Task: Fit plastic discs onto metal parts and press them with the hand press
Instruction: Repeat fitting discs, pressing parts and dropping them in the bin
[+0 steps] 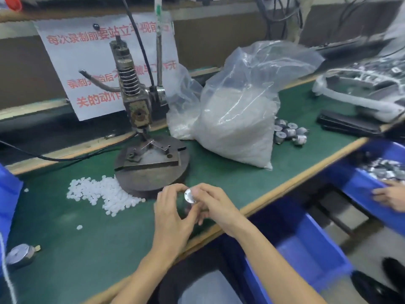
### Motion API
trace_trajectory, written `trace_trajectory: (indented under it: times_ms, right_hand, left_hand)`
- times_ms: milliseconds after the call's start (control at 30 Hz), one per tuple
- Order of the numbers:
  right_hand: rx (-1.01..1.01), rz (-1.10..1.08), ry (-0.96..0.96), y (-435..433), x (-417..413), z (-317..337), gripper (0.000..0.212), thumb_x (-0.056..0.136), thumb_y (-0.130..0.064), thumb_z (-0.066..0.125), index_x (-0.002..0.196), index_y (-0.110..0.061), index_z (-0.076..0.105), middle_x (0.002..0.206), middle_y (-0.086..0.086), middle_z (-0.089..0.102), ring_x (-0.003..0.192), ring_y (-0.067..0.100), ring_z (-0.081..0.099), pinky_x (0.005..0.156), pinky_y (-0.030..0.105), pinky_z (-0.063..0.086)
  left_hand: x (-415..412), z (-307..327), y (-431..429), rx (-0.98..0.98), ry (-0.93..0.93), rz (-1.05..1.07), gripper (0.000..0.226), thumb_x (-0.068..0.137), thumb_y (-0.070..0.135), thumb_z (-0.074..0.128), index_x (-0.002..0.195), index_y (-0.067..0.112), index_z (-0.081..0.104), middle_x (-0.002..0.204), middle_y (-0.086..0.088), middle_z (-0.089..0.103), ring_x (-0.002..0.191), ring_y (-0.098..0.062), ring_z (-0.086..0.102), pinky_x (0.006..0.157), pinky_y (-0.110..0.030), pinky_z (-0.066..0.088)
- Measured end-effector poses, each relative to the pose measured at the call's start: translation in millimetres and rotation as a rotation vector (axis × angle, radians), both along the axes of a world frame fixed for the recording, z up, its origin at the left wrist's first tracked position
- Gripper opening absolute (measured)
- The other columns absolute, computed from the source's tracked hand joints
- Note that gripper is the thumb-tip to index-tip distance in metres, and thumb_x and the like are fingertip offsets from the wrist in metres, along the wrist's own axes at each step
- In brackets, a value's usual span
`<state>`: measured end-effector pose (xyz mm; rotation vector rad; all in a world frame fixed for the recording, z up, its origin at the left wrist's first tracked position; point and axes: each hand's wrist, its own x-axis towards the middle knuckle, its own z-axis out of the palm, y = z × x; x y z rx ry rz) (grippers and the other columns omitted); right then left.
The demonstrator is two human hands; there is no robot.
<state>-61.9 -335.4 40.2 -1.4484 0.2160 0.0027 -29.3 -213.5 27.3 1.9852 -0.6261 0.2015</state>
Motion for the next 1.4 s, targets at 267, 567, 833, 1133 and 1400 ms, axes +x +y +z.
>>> trace_trajectory:
  times_ms: [267,567,833,1133,1400]
  right_hand:
    - [0.163,-0.173,0.174,-56.8,-98.3,-46.4,0.019,0.076,-0.017,0.053,0.091,-0.008,0.057,0.062,0.004,0.058,0.048,0.021,0.055,0.043,0.023,0.044]
    - [-0.106,-0.601,0.778,-97.3,-152.8,-203.1,0.021,0.09,-0.01,0.046,0.07,-0.015,0.042,0.064,0.007,0.052,0.046,0.015,0.051,0.047,0.023,0.04]
    - [-0.635,-0.157,1.019,-97.9,-148.9,-270.4,0.027,0.092,-0.015,0.044,0.117,-0.009,0.053,0.127,0.014,0.057,0.118,0.027,0.053,0.089,0.031,0.043]
    - [-0.633,-0.353,0.96,-103.9,-152.2,-257.2,0.034,0.089,-0.012,0.05,0.122,-0.01,0.058,0.121,0.015,0.061,0.115,0.027,0.055,0.09,0.029,0.043]
    - [-0.695,-0.865,0.248,-111.2,-102.3,-118.1,0.014,0.089,-0.008,0.053,0.091,-0.012,0.067,0.06,-0.001,0.056,0.057,0.01,0.049,0.061,0.03,0.04]
  left_hand:
    - [-52.3,-15.1,-42.3,0.291,0.003,-0.461,0.028,0.075,0.039,0.072,0.098,0.027,0.062,0.093,0.017,0.059,0.088,-0.004,0.052,0.082,-0.03,0.038]
    - [-59.3,-19.0,-53.7,0.357,-0.007,-0.437,0.015,0.079,0.02,0.072,0.086,0.031,0.066,0.089,0.032,0.059,0.093,0.004,0.042,0.089,-0.012,0.021]
    - [-59.1,-17.9,-52.6,0.358,0.048,-0.453,0.013,0.076,0.026,0.062,0.085,0.035,0.065,0.092,0.031,0.06,0.095,0.003,0.043,0.089,-0.013,0.021]
    - [-53.4,-15.7,-47.3,0.31,0.078,-0.455,0.026,0.082,0.01,0.07,0.083,0.035,0.065,0.094,0.031,0.06,0.095,0.005,0.046,0.086,-0.01,0.026]
    - [-33.5,2.2,-19.5,0.176,0.234,-0.311,0.031,0.082,0.0,0.064,0.075,0.031,0.066,0.077,0.019,0.066,0.07,-0.003,0.059,0.065,-0.008,0.041]
